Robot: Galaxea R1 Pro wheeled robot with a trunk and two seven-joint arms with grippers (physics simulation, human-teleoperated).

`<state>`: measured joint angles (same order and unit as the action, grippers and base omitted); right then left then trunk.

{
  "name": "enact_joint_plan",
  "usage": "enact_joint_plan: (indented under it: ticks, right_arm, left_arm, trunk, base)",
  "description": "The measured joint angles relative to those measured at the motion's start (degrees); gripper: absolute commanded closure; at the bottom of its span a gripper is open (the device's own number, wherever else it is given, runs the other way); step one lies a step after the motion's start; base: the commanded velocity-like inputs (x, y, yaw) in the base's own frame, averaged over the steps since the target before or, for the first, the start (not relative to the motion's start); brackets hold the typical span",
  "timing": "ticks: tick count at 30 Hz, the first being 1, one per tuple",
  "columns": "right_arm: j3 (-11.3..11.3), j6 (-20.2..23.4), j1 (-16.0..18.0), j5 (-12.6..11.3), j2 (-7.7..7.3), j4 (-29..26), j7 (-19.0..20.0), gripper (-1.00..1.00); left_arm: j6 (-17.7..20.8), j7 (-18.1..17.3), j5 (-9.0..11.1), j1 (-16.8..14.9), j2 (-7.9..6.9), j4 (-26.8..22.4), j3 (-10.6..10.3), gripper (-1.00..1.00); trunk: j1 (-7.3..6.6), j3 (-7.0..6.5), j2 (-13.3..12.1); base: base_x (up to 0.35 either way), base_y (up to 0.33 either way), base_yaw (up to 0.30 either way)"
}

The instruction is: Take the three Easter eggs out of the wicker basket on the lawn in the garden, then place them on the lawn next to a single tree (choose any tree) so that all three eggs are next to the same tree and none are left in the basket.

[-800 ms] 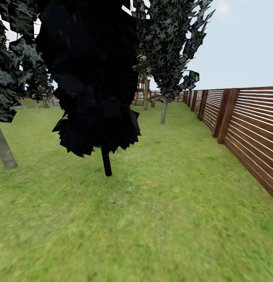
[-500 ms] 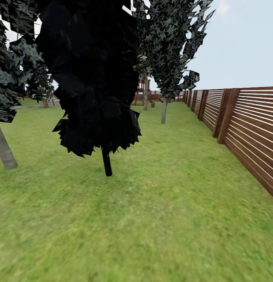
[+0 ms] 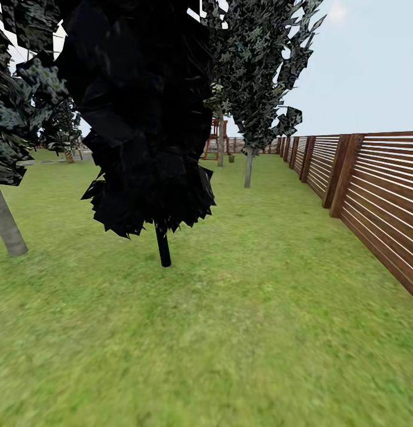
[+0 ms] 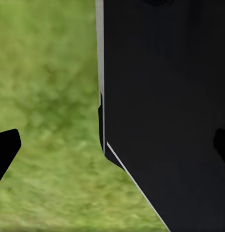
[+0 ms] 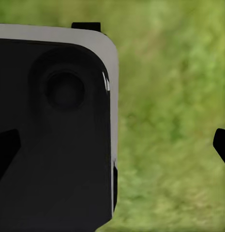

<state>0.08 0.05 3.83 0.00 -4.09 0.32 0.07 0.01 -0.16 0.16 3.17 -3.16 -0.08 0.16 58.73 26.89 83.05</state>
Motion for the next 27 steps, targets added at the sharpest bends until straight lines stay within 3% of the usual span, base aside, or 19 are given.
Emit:
enact_joint_plan:
  ticks: [4,19,27]
  right_arm:
    - [0.0,-0.1,0.0,0.0,0.02,0.0,0.0,-1.0]
    - [0.0,-0.2,0.0,0.0,0.15,0.0,0.1,-1.0]
    - [-0.2,0.0,0.0,-0.4,0.34,0.0,0.0,-1.0]
  left_arm:
    - [0.0,0.0,0.0,0.0,0.0,0.0,0.0,-1.0]
    - [0.1,-0.2,0.0,0.0,0.0,0.2,0.0,-1.0]
    - [0.1,-0.2,0.0,0.0,0.0,0.1,0.0,-1.0]
  trunk:
    - [0.0,0.0,0.0]
    - [0.0,0.0,0.0]
    - [0.0,0.0,0.0]
  base:
    - [0.0,0.0,0.0]
    - [0.0,0.288,0.003]
    - [0.0,0.266,0.21]
